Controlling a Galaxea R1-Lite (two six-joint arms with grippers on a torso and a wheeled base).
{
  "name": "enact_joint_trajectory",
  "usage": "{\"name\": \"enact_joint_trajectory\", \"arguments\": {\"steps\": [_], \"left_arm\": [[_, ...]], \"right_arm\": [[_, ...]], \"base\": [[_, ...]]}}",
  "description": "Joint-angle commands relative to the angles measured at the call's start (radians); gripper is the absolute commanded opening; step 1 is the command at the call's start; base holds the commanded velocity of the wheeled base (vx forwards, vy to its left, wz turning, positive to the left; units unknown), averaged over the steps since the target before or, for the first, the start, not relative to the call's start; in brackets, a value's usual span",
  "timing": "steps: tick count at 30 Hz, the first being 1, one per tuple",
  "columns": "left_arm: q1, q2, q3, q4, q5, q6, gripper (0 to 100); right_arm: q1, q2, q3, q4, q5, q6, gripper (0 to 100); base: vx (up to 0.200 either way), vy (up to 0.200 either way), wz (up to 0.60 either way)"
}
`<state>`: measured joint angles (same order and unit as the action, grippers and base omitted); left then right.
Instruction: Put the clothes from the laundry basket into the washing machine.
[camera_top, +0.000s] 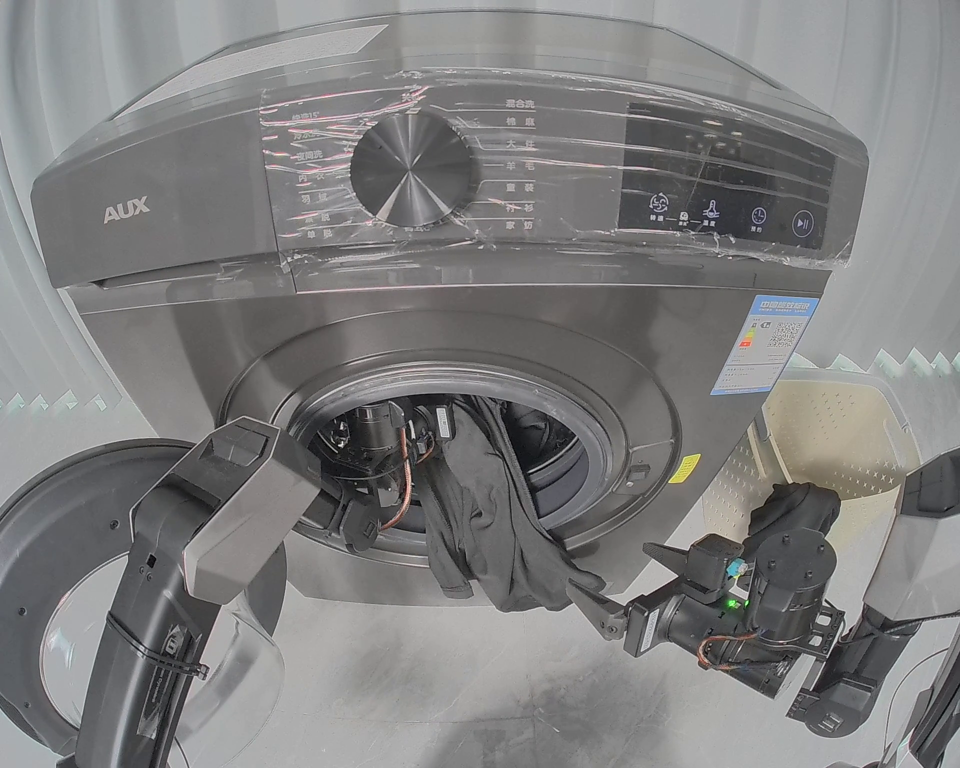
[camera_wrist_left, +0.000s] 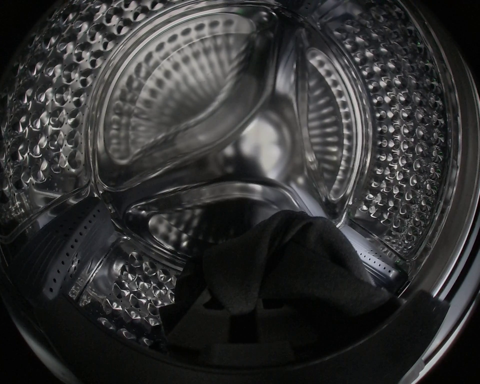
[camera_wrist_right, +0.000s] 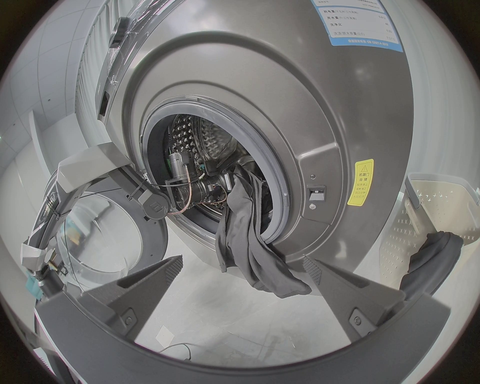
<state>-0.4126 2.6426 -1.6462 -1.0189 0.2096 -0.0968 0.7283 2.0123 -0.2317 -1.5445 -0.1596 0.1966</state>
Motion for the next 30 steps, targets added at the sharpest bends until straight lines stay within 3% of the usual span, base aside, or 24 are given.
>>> {"name": "enact_joint_trajectory", "arguments": {"steps": [1,2,3,7,18,25,30], "left_arm": [[0.011,0.004,0.000,-0.003,0.001,-0.001,0],[0.008,0.004,0.005,-0.003,0.001,-0.003,0],[0.008,0.004,0.005,-0.003,0.001,-0.003,100],[-0.022,-0.009,0.055,-0.003,-0.001,-0.008,100],[-0.098,-0.177,0.408,0.069,-0.042,0.003,100],[-0.135,-0.237,0.491,0.076,-0.055,0.011,100],[-0.153,-0.253,0.531,0.072,-0.101,0.012,100]], "right_arm": [[0.000,0.006,0.000,0.000,0.000,0.000,100],[0.000,0.006,0.000,0.000,0.000,0.000,100],[0.000,0.006,0.000,0.000,0.000,0.000,100],[-0.001,0.006,0.000,0.000,0.000,0.000,100],[0.000,0.006,0.000,0.000,0.000,0.000,100],[0.000,0.006,0.002,0.000,0.000,0.000,100],[0.000,0.006,0.000,0.000,0.000,0.000,100]], "base": [[0.000,0.000,0.00],[0.000,0.000,0.00],[0.000,0.000,0.00],[0.000,0.000,0.00],[0.000,0.000,0.00],[0.000,0.000,0.00],[0.000,0.000,0.00]]}}
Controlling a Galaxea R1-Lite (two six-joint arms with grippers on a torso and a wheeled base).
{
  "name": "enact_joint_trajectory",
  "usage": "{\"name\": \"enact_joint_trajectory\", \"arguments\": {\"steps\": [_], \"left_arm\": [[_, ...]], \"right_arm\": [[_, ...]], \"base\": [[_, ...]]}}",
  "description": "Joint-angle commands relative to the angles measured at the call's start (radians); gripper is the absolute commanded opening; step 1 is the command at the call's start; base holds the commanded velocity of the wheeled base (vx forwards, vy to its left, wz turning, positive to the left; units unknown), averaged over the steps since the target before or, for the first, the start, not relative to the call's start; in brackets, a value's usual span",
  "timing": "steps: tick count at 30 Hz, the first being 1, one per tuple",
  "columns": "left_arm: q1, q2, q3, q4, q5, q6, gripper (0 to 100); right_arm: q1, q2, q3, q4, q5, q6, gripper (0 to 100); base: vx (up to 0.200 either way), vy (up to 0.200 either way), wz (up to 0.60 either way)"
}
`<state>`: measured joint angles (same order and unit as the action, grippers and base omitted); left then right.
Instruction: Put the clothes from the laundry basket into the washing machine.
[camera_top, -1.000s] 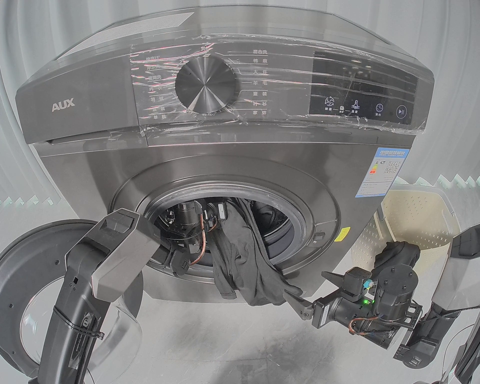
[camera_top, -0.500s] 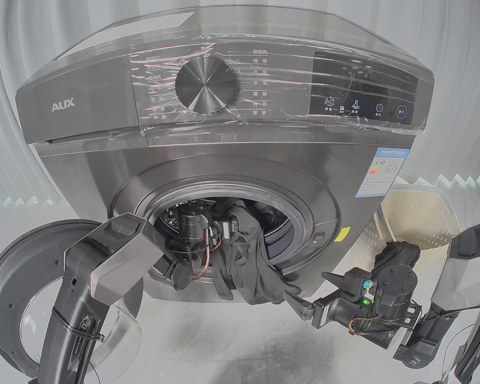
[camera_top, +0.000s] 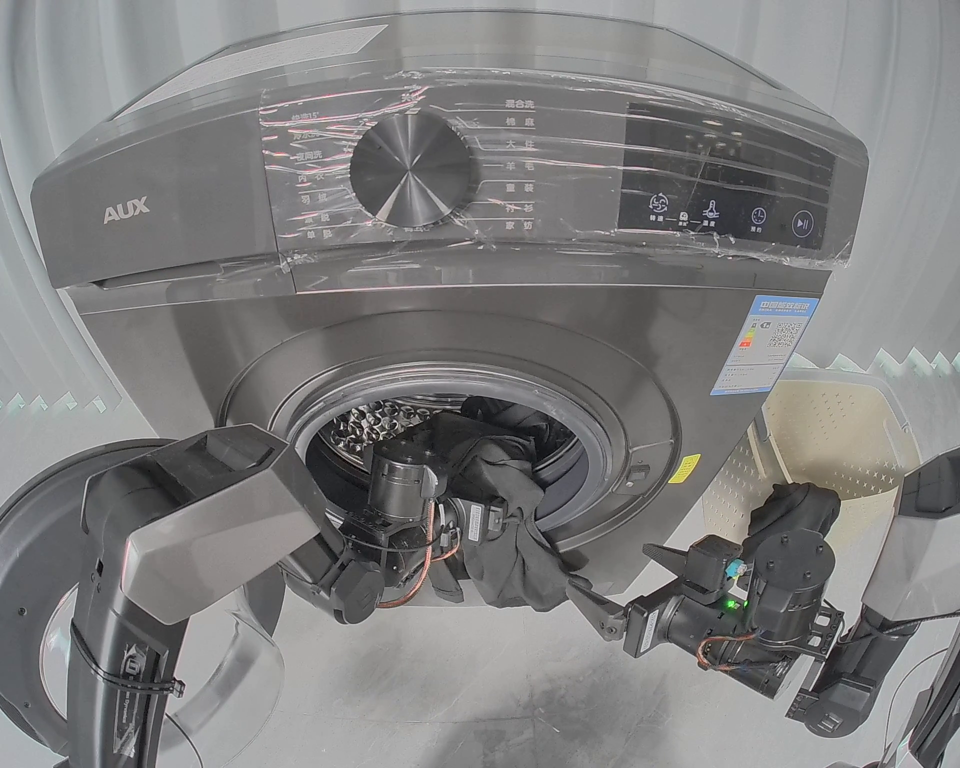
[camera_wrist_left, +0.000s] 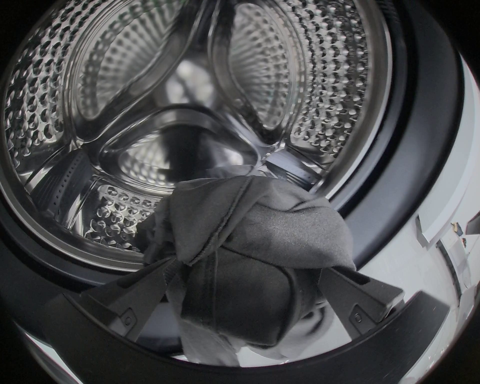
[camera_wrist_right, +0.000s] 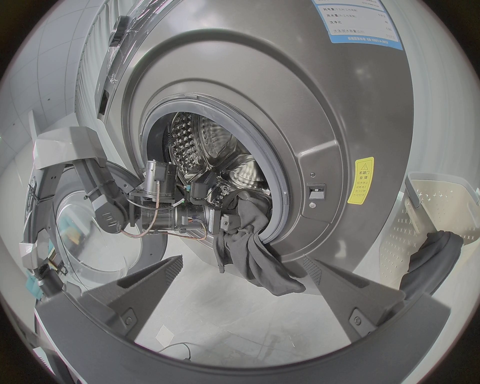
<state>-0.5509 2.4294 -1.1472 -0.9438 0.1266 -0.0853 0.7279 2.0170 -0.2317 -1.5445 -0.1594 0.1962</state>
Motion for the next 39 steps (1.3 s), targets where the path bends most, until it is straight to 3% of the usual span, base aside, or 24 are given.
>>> {"name": "enact_joint_trajectory", "arguments": {"steps": [1,7,14,15,23,31,39], "left_arm": [[-0.018,-0.039,0.034,-0.003,-0.031,0.001,100],[-0.021,0.016,-0.006,-0.010,-0.065,0.002,100],[-0.018,0.097,-0.083,-0.027,-0.065,0.006,100],[-0.018,0.102,-0.086,-0.029,-0.065,0.006,0],[-0.009,0.122,-0.121,-0.072,-0.059,0.002,0],[0.072,0.120,-0.256,-0.104,-0.016,0.001,0],[0.144,0.131,-0.433,-0.050,0.010,-0.002,0]], "right_arm": [[0.001,0.002,0.000,0.000,0.000,0.000,100],[0.001,0.002,0.000,0.000,0.000,0.000,100],[0.001,0.002,0.000,0.000,0.000,0.000,100],[0.001,0.002,0.000,0.000,0.000,0.000,100],[0.002,0.009,0.002,0.000,0.000,0.000,100],[0.002,0.009,0.000,0.000,0.000,0.000,100],[0.001,0.009,0.000,0.000,0.000,0.002,100]], "base": [[0.000,0.000,0.00],[0.000,0.000,0.00],[0.000,0.000,0.00],[0.000,0.000,0.00],[0.000,0.000,0.00],[0.000,0.000,0.00],[0.000,0.000,0.00]]}}
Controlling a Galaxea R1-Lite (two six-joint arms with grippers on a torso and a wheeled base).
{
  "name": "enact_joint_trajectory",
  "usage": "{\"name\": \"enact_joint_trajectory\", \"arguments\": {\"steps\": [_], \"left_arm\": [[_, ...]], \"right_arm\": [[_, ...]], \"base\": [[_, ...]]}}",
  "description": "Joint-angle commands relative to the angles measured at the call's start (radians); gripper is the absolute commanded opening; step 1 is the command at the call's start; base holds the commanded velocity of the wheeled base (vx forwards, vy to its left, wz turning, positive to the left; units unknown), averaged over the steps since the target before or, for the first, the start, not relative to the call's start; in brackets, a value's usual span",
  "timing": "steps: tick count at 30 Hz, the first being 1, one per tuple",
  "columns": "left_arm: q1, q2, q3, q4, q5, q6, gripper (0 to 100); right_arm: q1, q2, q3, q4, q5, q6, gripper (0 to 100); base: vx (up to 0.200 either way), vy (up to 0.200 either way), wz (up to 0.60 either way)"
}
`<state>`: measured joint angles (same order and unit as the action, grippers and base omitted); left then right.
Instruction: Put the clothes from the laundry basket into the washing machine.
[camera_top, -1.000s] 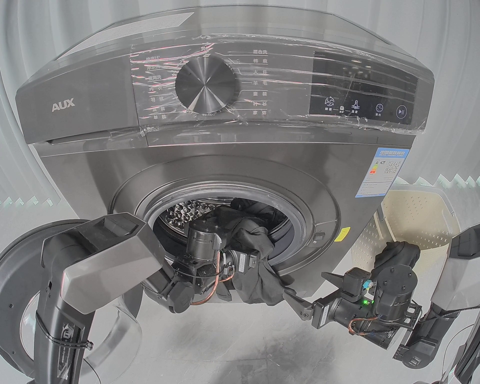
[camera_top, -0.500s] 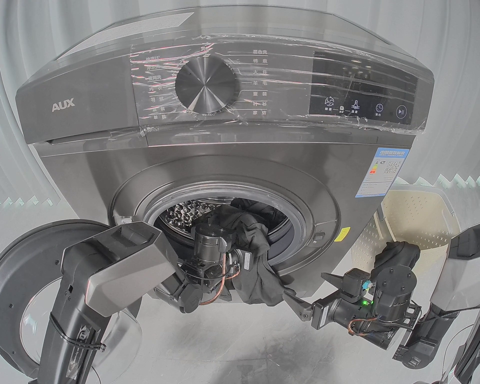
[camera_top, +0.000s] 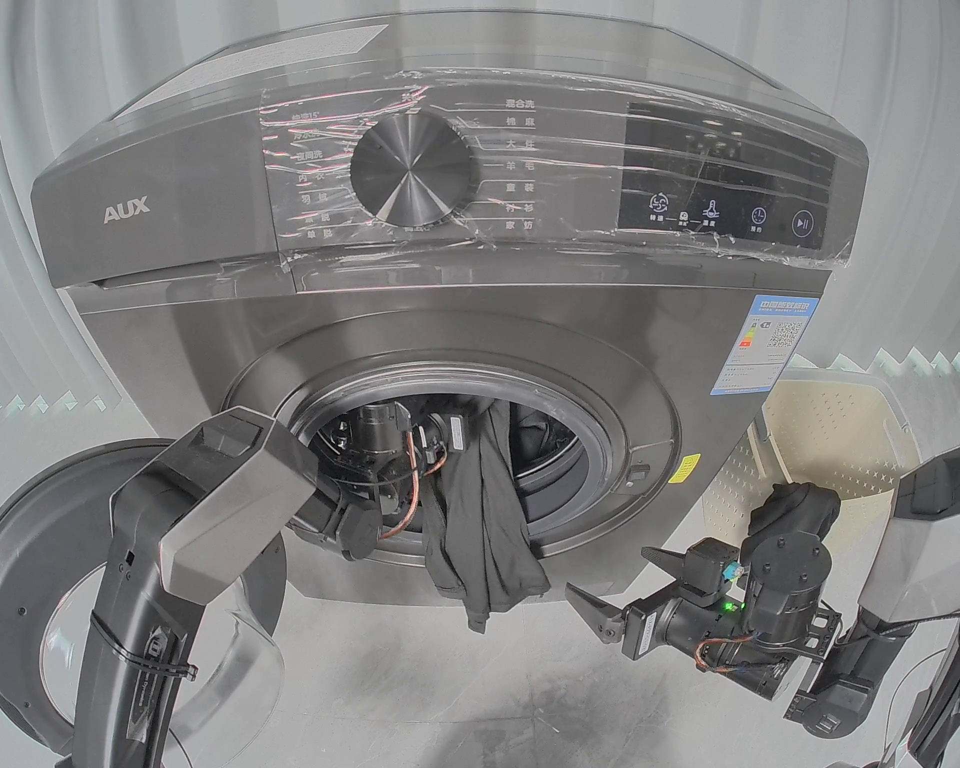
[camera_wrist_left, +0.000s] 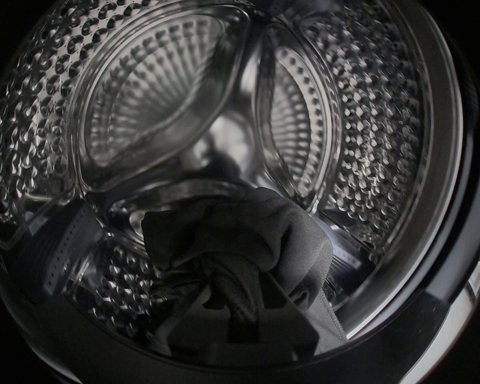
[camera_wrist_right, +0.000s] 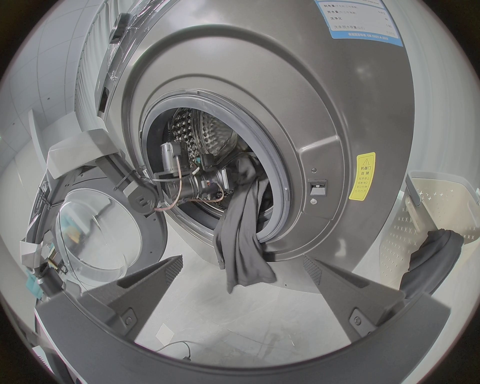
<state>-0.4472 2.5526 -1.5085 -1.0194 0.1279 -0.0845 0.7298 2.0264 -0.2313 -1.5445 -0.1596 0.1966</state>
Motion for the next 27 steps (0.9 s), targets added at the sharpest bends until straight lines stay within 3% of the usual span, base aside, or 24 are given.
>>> {"name": "enact_joint_trajectory", "arguments": {"steps": [1,5,6,14,15,18,27], "left_arm": [[0.044,0.009,-0.076,0.027,0.009,-0.003,0],[0.044,0.008,-0.061,0.022,0.009,-0.005,0],[0.044,0.008,-0.059,0.022,0.007,-0.005,100],[0.004,-0.046,0.070,0.024,-0.004,-0.015,100],[-0.027,-0.103,0.195,0.038,-0.027,-0.012,100],[-0.054,-0.137,0.286,0.047,-0.054,-0.006,100],[-0.099,-0.133,0.381,0.045,-0.065,0.005,100]], "right_arm": [[-0.001,0.002,0.000,0.000,0.000,0.000,100],[-0.001,0.000,-0.002,0.000,0.000,0.000,100],[0.000,0.000,-0.002,0.000,0.000,0.000,100],[-0.001,-0.002,0.000,0.000,0.000,0.000,100],[0.000,-0.002,-0.002,0.000,0.000,0.000,100],[0.000,-0.002,0.000,0.000,0.000,0.000,100],[-0.001,-0.003,-0.002,0.000,0.000,0.000,100]], "base": [[0.000,0.000,0.00],[0.000,0.000,0.00],[0.000,0.000,0.00],[0.000,0.000,0.00],[0.000,0.000,0.00],[0.000,0.000,0.00],[0.000,0.000,0.00]]}}
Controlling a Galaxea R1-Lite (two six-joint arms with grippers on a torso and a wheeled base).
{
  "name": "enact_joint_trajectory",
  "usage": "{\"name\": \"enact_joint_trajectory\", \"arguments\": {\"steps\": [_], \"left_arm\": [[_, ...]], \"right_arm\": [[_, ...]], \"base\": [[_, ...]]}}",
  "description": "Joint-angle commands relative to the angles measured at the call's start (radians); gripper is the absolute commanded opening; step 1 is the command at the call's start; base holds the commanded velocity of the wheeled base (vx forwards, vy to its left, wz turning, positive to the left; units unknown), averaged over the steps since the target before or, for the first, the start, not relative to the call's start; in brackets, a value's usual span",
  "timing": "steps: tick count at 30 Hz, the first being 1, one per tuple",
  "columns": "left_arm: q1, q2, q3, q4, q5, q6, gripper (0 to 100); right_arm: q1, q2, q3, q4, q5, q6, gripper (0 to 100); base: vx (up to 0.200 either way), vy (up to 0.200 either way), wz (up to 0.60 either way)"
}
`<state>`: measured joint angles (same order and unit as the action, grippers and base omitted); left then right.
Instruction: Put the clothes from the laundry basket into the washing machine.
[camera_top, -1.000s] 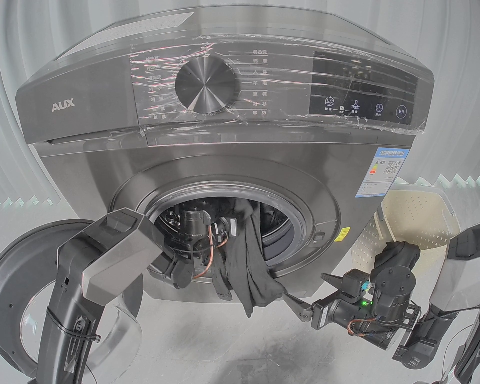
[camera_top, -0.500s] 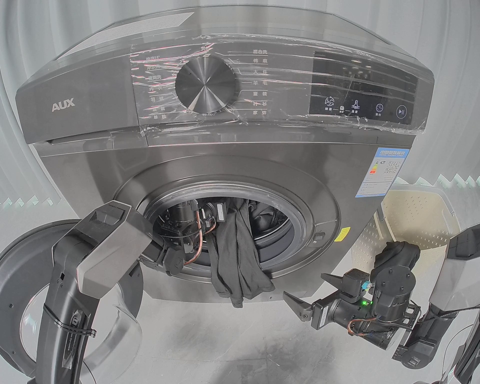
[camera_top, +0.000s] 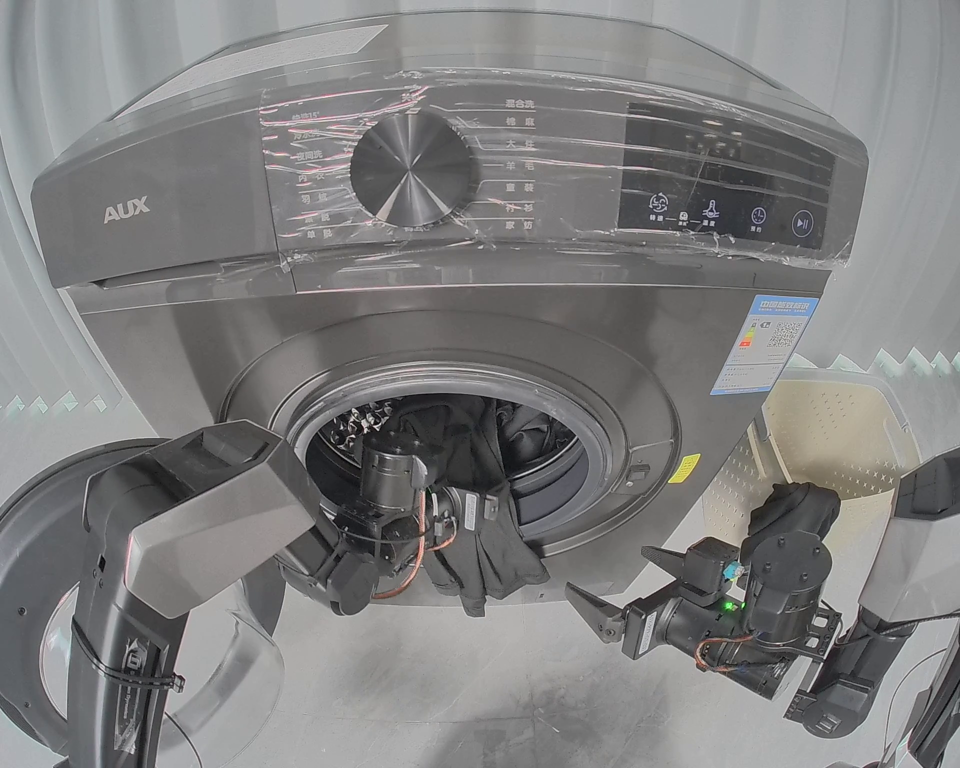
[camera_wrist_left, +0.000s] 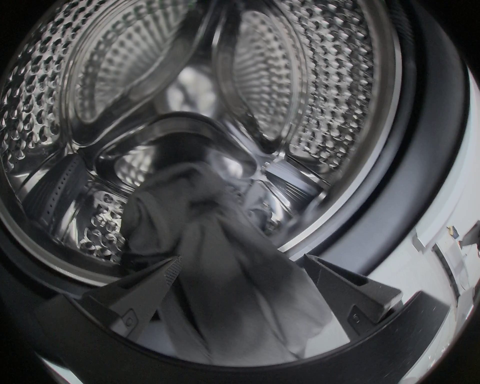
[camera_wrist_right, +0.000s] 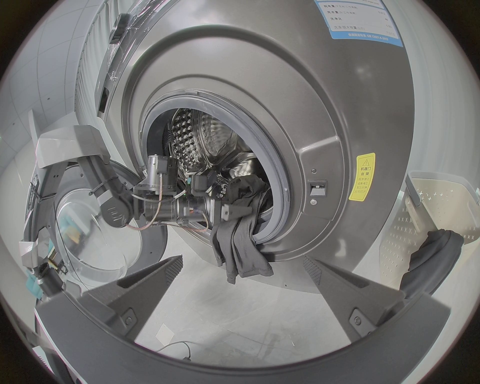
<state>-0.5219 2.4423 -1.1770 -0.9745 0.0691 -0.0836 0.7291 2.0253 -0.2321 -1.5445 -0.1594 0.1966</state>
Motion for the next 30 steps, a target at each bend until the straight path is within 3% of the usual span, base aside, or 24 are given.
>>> {"name": "enact_joint_trajectory", "arguments": {"steps": [1,11,12,20,23,28,30], "left_arm": [[-0.024,-0.023,0.050,0.000,-0.006,0.004,100],[-0.033,0.050,0.053,-0.006,-0.006,0.013,100],[-0.033,0.050,0.053,-0.006,-0.006,0.013,0],[-0.021,0.070,-0.001,-0.009,-0.003,0.004,0],[0.016,0.070,-0.085,-0.018,0.014,-0.002,0],[0.049,0.127,-0.274,-0.116,0.097,-0.004,0],[0.054,0.133,-0.299,-0.118,0.101,-0.004,0]], "right_arm": [[-0.001,-0.002,-0.001,0.000,0.000,0.000,100],[0.001,0.000,-0.001,0.000,0.000,0.000,100],[0.001,0.000,-0.001,0.000,0.000,0.000,100],[-0.001,0.000,-0.001,0.000,0.000,0.000,100],[-0.001,0.000,-0.001,0.000,0.000,0.000,100],[0.001,-0.002,-0.003,0.000,0.000,0.000,100],[-0.001,-0.002,-0.003,0.000,0.000,0.000,100]], "base": [[0.000,0.000,0.00],[0.000,0.000,0.00],[0.000,0.000,0.00],[0.000,0.000,0.00],[0.000,0.000,0.00],[0.000,0.000,0.00],[0.000,0.000,0.00]]}}
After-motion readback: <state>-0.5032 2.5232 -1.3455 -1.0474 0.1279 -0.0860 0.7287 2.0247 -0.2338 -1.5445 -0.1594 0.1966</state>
